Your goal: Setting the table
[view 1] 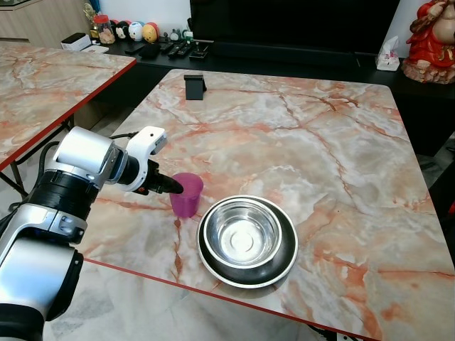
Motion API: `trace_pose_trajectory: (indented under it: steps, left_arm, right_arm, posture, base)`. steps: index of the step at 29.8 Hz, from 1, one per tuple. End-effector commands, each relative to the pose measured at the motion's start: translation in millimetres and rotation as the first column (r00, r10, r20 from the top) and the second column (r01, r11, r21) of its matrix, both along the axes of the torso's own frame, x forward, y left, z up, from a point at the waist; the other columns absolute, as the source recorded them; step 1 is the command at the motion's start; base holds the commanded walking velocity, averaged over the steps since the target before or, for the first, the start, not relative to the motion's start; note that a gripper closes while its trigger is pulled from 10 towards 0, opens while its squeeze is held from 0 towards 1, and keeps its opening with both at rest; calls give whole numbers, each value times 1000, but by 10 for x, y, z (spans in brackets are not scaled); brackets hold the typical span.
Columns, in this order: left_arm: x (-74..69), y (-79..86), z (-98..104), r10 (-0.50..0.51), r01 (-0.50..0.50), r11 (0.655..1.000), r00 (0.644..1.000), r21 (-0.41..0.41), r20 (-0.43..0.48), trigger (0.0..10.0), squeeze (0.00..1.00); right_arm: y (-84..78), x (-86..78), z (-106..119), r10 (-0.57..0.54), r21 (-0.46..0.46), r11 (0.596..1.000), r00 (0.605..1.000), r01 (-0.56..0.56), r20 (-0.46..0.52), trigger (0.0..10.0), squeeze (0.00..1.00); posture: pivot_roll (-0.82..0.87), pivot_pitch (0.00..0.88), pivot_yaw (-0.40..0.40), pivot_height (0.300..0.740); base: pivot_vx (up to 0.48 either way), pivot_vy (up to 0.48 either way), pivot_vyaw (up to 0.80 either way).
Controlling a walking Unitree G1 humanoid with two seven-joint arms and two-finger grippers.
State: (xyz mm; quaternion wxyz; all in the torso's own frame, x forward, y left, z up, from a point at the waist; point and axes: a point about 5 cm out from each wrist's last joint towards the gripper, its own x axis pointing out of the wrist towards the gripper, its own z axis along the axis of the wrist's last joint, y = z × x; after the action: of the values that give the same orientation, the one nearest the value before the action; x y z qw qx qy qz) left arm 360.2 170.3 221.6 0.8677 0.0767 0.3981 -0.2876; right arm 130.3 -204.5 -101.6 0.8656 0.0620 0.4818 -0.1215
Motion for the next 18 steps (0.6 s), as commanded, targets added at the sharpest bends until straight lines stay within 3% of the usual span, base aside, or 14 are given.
trace_pose_trajectory:
  steps: [1, 6, 12, 13, 14, 15, 18]
  left_arm:
    - [8, -5, 50, -8, 7, 1000, 999, 19, 52, 10000, 0]
    - [3, -23, 40, -35, 29, 998, 995, 59, 97, 10000, 0]
    - [38, -29, 42, -82, 43, 985, 969, 166, 234, 10000, 0]
    - [56, -46, 65, -97, 46, 983, 951, 178, 292, 10000, 0]
    - [76, -103, 121, -130, 62, 982, 906, 178, 402, 10000, 0]
    - [76, -103, 121, -130, 62, 982, 906, 178, 402, 10000, 0]
    - [71, -277, 251, -116, 63, 993, 721, 102, 683, 10000, 0]
  right_arm:
    - [-2, -16, -5, 1, 0, 1000, 1000, -1, -7, 10000, 0]
    - [-1, -16, -5, 3, 0, 1000, 1000, -3, -7, 10000, 0]
    - [-1, -16, -6, 3, 1, 1000, 1000, -3, -7, 10000, 0]
    - [-1, -16, -5, 1, 1, 1000, 1000, -1, -7, 10000, 0]
    - [-1, -17, -6, 1, 2, 1000, 1000, -1, -6, 10000, 0]
    - [-1, -17, -6, 1, 2, 1000, 1000, -1, -6, 10000, 0]
    - [0, -18, -6, 2, 2, 1000, 1000, -2, -5, 10000, 0]
  posture:
    - [72, 0, 31, 740]
    - [72, 0, 31, 740]
    - [72, 0, 31, 740]
    - [72, 0, 31, 740]
    - [68, 0, 31, 740]
    - [68, 0, 31, 740]
    - [67, 0, 27, 740]
  base:
    - [0, 0, 0]
    - [0, 0, 0]
    - [0, 0, 0]
    - [0, 0, 0]
    - [0, 0, 0]
    - [0, 0, 0]
    - [0, 0, 0]
